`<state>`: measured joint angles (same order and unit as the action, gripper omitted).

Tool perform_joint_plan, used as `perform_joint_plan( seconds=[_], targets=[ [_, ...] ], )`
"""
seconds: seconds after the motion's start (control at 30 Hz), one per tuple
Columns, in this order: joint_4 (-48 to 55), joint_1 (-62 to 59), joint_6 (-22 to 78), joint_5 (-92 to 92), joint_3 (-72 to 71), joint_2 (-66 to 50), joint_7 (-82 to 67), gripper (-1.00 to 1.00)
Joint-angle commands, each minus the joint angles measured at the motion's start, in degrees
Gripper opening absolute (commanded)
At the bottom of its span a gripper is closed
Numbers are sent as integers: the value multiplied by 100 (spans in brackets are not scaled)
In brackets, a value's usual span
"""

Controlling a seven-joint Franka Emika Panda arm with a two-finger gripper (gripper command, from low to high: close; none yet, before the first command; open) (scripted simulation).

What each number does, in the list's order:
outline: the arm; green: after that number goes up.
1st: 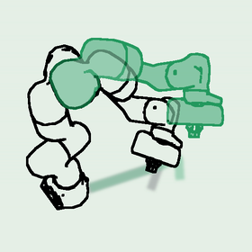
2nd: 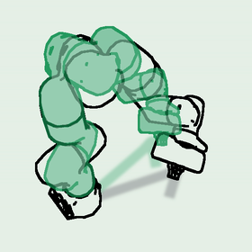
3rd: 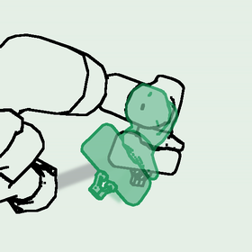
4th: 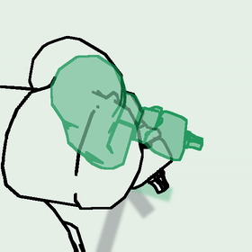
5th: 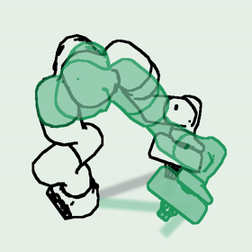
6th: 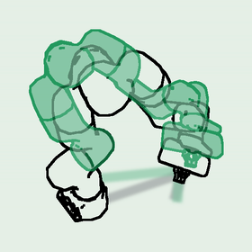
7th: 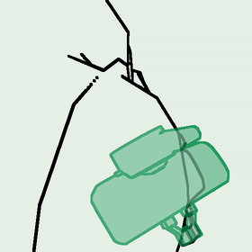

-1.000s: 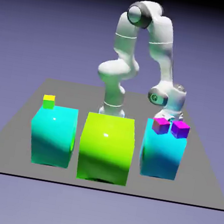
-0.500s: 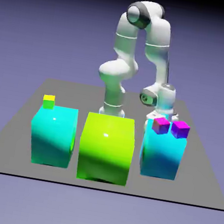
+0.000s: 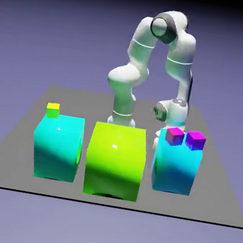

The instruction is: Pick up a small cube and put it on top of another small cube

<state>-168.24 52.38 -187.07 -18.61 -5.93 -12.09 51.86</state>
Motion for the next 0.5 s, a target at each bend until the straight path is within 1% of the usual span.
perform_joint_plan(
  seconds=[0.0, 0.47],
  targets=[
    [-31, -36, 90, 243, 28, 115, 179, -100],
    [-447, -527, 1282, 3573, 404, 1656, 2647, -100]
  ],
)
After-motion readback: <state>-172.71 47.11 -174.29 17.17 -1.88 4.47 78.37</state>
